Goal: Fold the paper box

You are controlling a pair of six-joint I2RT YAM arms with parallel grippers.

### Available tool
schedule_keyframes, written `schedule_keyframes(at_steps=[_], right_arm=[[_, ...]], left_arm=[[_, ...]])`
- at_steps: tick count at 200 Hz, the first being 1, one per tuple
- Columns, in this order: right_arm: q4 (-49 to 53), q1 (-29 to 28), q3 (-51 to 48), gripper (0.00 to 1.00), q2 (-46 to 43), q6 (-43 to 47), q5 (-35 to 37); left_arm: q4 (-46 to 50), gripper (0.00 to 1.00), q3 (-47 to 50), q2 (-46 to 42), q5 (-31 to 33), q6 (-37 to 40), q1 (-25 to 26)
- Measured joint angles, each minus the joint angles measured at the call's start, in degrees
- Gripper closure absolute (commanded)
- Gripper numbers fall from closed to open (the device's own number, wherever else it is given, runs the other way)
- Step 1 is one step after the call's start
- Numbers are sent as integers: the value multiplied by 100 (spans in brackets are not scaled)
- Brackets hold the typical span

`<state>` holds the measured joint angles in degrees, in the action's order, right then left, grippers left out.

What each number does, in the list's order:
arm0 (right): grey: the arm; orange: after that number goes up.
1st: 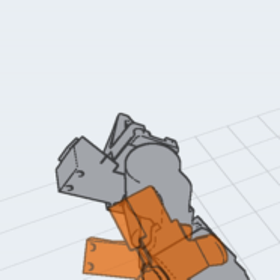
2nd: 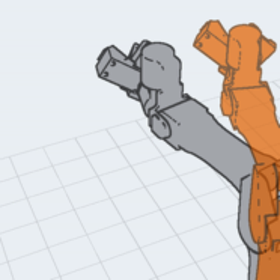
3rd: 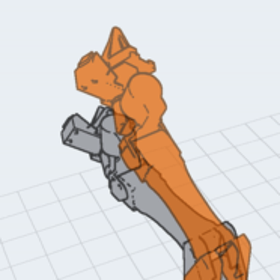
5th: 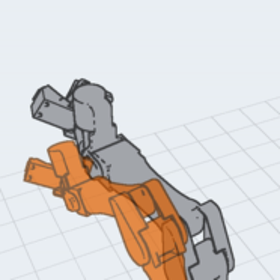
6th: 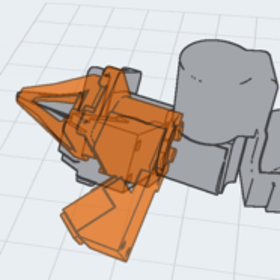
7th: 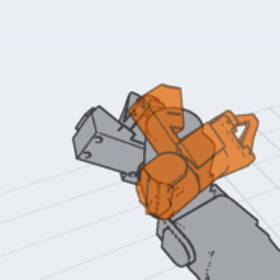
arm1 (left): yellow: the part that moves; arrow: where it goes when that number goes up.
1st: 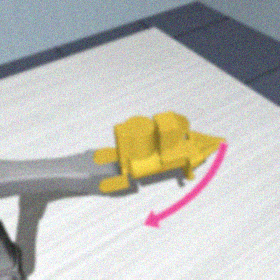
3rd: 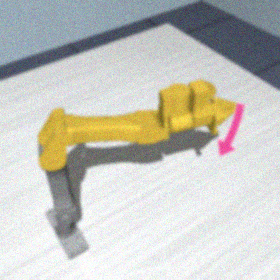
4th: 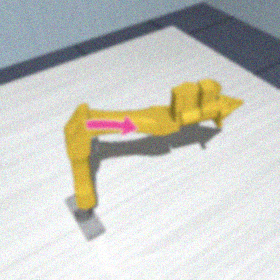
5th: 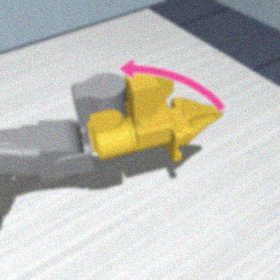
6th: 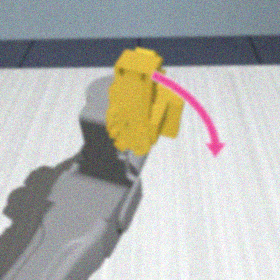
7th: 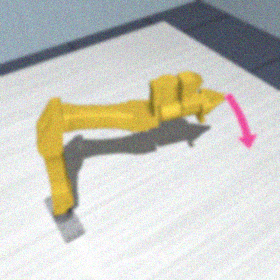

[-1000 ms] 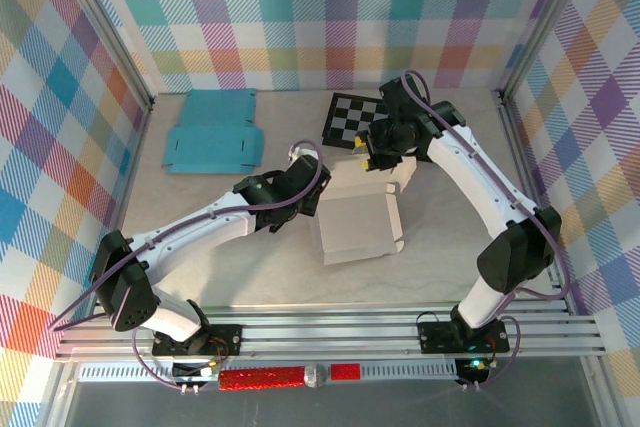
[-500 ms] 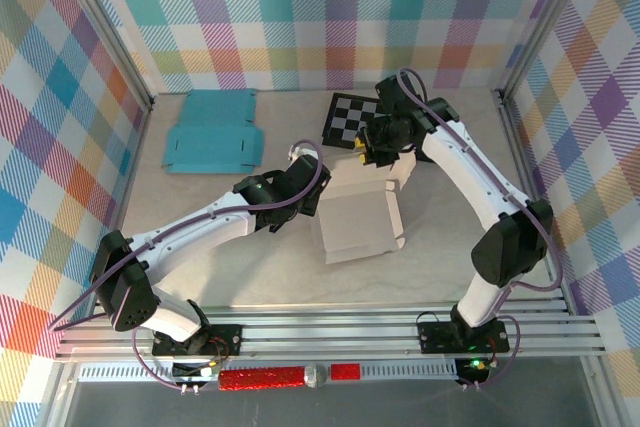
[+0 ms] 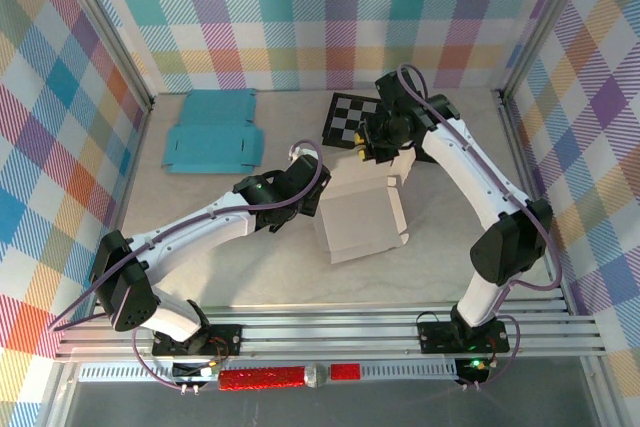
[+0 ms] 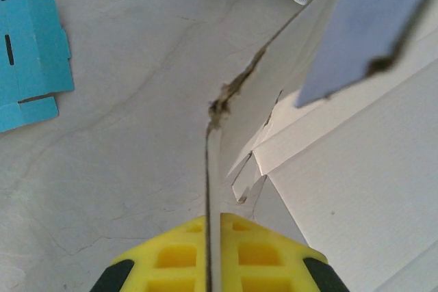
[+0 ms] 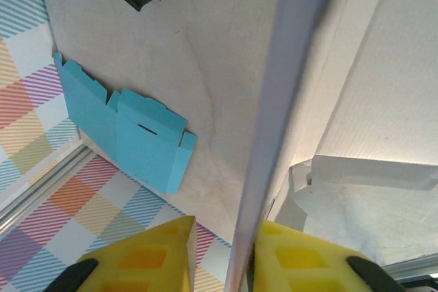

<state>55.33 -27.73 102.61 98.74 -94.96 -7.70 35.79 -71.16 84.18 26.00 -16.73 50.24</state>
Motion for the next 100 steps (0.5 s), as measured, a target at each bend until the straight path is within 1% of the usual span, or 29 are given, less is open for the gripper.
schedule_keyframes(at_steps=[21,58,77,87,96,100], right_arm=[[4,0,17,84,2,33,17],[11,0,17,89,20,74,17],[20,0,17,95,22,81,22],[24,0,17,100,22,72,28],[33,0,17,100,22,92,42],[39,0,17,100,22,94,42]], left_arm=[[0,100,0,0,0,2,0],[0,100,-2,0,-2,2,0],[0,100,-2,0,-4,2,0],[0,100,-2,0,-24,4,0],[0,100,-2,0,-44,4,0],[0,96,-2,0,-48,4,0]])
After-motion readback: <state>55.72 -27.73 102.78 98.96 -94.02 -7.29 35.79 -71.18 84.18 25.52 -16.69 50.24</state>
